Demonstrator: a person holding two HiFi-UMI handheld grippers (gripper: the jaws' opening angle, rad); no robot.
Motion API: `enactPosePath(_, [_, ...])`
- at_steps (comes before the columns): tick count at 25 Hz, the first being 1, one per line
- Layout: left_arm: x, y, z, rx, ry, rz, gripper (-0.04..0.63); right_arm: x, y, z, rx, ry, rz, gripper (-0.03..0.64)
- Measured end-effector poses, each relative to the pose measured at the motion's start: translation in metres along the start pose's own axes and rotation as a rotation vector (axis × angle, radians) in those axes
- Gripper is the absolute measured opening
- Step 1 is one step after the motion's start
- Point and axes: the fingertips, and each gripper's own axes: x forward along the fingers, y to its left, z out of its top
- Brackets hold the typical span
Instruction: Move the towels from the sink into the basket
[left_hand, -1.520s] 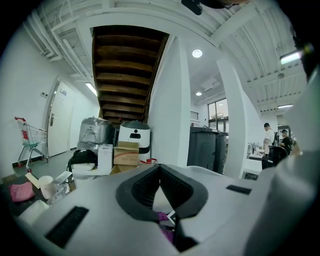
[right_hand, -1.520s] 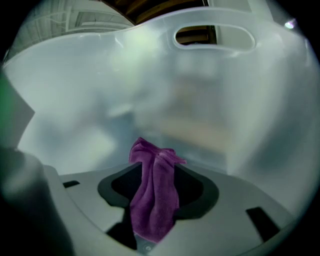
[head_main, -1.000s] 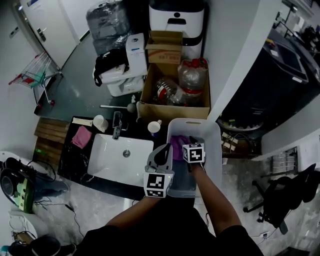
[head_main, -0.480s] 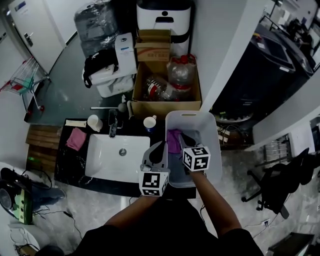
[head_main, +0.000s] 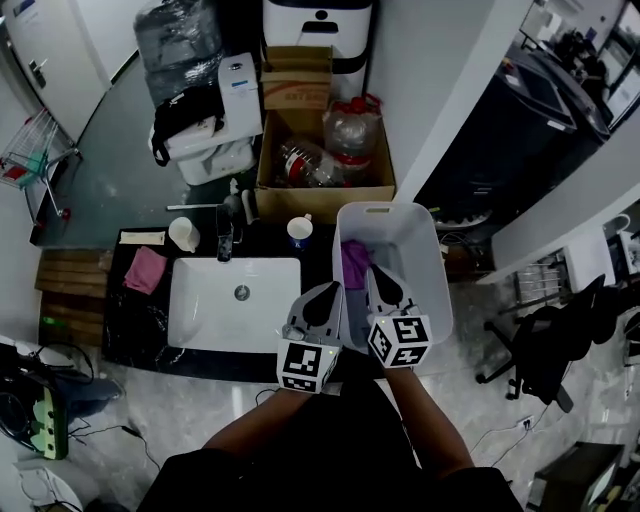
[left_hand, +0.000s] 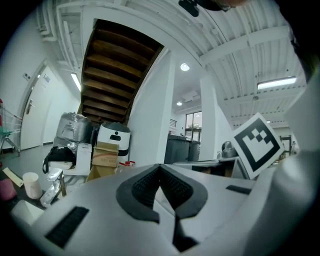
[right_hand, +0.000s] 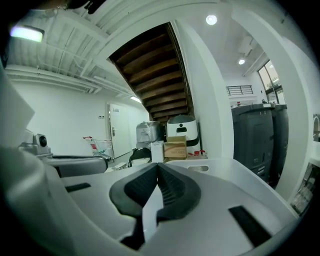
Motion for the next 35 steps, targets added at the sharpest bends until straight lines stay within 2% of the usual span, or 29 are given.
enactPosePath(3, [-0.007, 0.003, 0.004, -0.021, -0.022, 0.024, 0.011, -0.012, 0.010, 0.002, -0.031, -0.010, -0.005, 0.019])
enactPosePath(8, [-0.026, 0.007, 0.008, -0.032, -0.043, 0.117, 0.012, -0.031, 0.025, 0.000, -0.049, -0.016, 0.033, 0.020])
enactPosePath(13, [-0.049, -0.002, 0.016, -0.001, -0.058, 0.191, 0.012, -0.051, 0.049, 0.006, -0.070, -0.046, 0.123, 0.020])
enactPosePath(19, [-0.072, -0.038, 0.009, 0.029, -0.076, 0.212, 0.012, -0.080, 0.065, -0.001, -0.075, -0.070, 0.246, 0.020])
enactPosePath(22, [-0.087, -0.043, 0.001, 0.054, -0.064, 0.272, 0.012, -0.087, 0.071, -0.004, -0.085, -0.077, 0.314, 0.020])
enactPosePath(25, [-0.104, -0.043, -0.007, 0.040, -0.048, 0.323, 0.012, -0.098, 0.084, -0.010, -0.088, -0.077, 0.361, 0.020])
enactPosePath(30, [-0.130, -0.042, -0.012, 0.024, -0.048, 0.360, 0.012, -0.113, 0.119, -0.026, -0.067, -0.053, 0.413, 0.020])
enactPosePath(35, [-0.165, -0.024, -0.017, -0.007, -0.070, 0.397, 0.012, -0.116, 0.166, -0.036, -0.105, -0.037, 0.473, 0.020])
